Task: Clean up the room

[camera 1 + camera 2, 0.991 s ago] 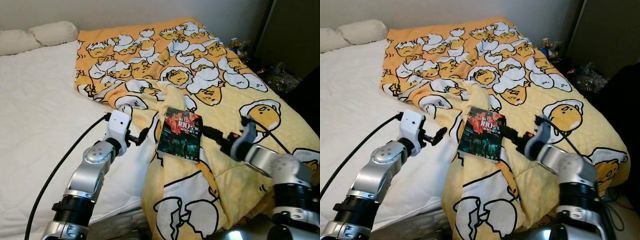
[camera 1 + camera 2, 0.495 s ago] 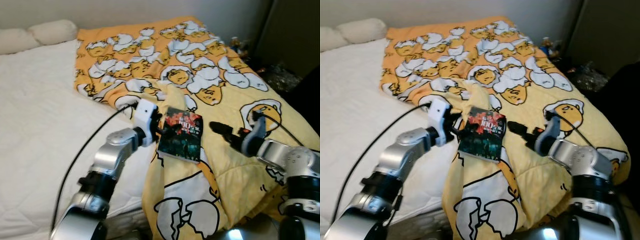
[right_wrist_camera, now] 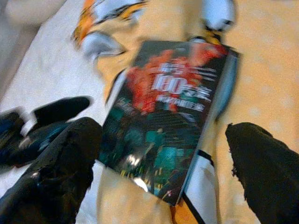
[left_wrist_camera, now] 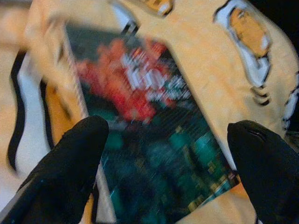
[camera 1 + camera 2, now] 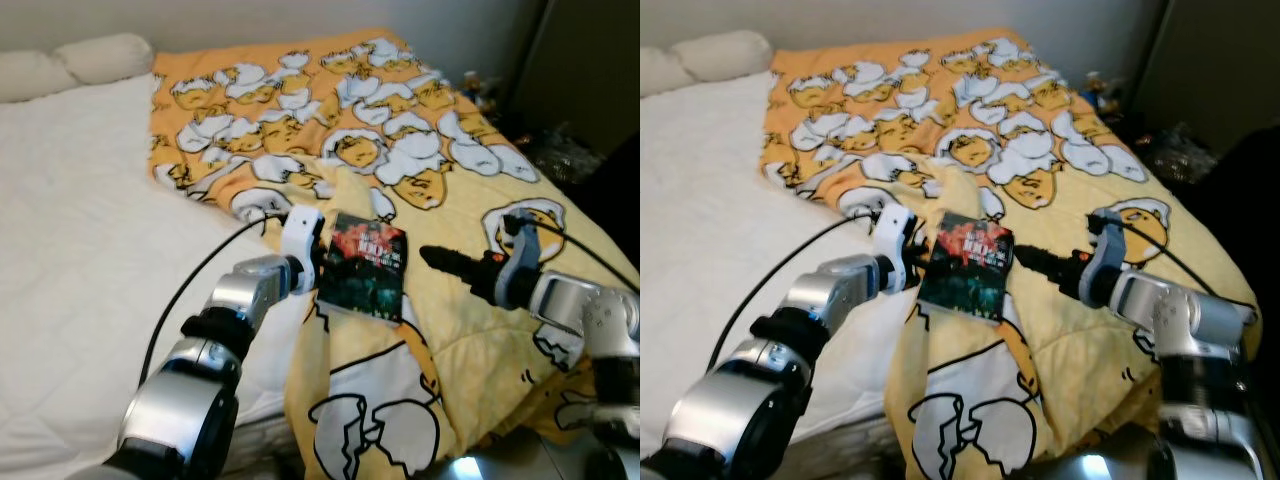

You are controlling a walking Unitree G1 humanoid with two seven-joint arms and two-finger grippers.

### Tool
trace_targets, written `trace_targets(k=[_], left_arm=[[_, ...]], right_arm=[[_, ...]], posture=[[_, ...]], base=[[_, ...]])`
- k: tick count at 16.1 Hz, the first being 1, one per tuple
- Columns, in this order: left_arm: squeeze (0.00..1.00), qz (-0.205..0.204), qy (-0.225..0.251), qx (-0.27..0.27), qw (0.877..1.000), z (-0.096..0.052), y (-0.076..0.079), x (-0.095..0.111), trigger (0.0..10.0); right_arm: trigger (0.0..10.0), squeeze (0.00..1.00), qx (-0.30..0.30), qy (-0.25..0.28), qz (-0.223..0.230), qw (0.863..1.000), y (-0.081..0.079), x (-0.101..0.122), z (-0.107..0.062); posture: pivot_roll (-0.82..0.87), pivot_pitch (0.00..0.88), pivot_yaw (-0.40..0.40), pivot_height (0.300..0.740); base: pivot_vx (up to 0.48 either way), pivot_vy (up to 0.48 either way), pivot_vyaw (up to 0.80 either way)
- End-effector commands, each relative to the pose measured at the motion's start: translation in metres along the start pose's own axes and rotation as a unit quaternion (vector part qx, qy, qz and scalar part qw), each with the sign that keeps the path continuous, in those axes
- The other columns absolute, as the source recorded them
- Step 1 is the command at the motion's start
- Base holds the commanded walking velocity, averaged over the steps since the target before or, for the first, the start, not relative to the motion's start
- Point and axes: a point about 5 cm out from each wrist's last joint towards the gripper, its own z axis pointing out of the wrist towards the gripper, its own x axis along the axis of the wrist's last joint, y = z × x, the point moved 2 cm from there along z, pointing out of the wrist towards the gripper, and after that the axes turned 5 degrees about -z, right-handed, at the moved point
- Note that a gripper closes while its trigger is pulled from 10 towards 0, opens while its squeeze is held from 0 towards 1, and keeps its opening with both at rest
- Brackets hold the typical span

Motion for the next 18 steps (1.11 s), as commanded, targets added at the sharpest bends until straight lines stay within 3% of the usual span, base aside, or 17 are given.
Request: trace_targets(k=[1,3,4,5,9,13,15,16,17,18], left_arm=[[0.86,-0.024,-0.009,0.003,1.000,0.000,-0.004,-0.001,10.0],[0.85,-0.031,-0.019,-0.011,0.999,0.002,-0.001,-0.006,10.0],[0.68,-0.027,-0.028,-0.017,0.999,0.003,0.000,-0.010,10.0],[0.00,-0.021,-0.050,-0.007,0.998,0.004,-0.001,-0.022,10.0],[0.00,-0.076,-0.022,-0.029,0.996,0.005,0.001,-0.018,10.0],[0.00,-0.102,0.004,-0.065,0.993,0.005,0.007,-0.010,10.0],[0.00,-0.045,-0.041,-0.021,0.998,0.007,0.003,-0.025,10.0],[0.00,-0.024,-0.038,0.002,0.999,0.007,-0.002,-0.026,10.0],[0.00,0.000,-0.006,0.038,0.999,0.006,-0.009,-0.020,10.0],[0.00,-0.028,0.041,0.050,0.998,0.005,-0.011,-0.006,10.0]], right_arm=[[10.0,0.00,0.054,-0.007,-0.054,0.997,-0.018,0.001,-0.002],[10.0,0.00,0.078,-0.026,-0.069,0.994,-0.024,-0.003,-0.007],[10.0,0.00,0.080,-0.029,-0.072,0.994,-0.024,-0.004,-0.009],[10.0,0.00,0.073,-0.034,-0.076,0.994,-0.020,-0.006,-0.011],[10.0,0.00,0.088,-0.044,-0.088,0.991,-0.022,-0.010,-0.015],[10.0,0.00,0.086,-0.046,-0.087,0.991,-0.021,-0.011,-0.015],[10.0,0.00,0.081,-0.052,-0.085,0.992,-0.018,-0.015,-0.014],[10.0,0.00,0.080,-0.052,-0.085,0.992,-0.018,-0.015,-0.014],[10.0,0.00,0.080,-0.053,-0.085,0.992,-0.018,-0.016,-0.014],[10.0,0.00,0.080,-0.053,-0.084,0.992,-0.018,-0.016,-0.015]], posture=[[-0.19,0.000,0.038,0.740],[-0.19,0.000,0.034,0.740],[-0.19,0.000,0.031,0.740],[-0.20,0.000,0.025,0.740],[-0.20,0.000,0.017,0.740],[-0.20,0.000,0.015,0.740],[-0.20,0.000,0.014,0.740],[-0.20,0.000,0.014,0.740],[-0.20,0.000,0.014,0.740],[-0.20,0.000,0.012,0.740]], base=[[0.000,0.000,0.00],[0.000,0.000,0.00],[0.000,0.000,0.00],[0.000,0.000,0.00],[0.000,0.000,0.00],[0.000,0.000,0.00],[0.000,0.000,0.00],[0.000,0.000,0.00],[0.000,0.000,0.00],[0.000,0.000,0.00]])
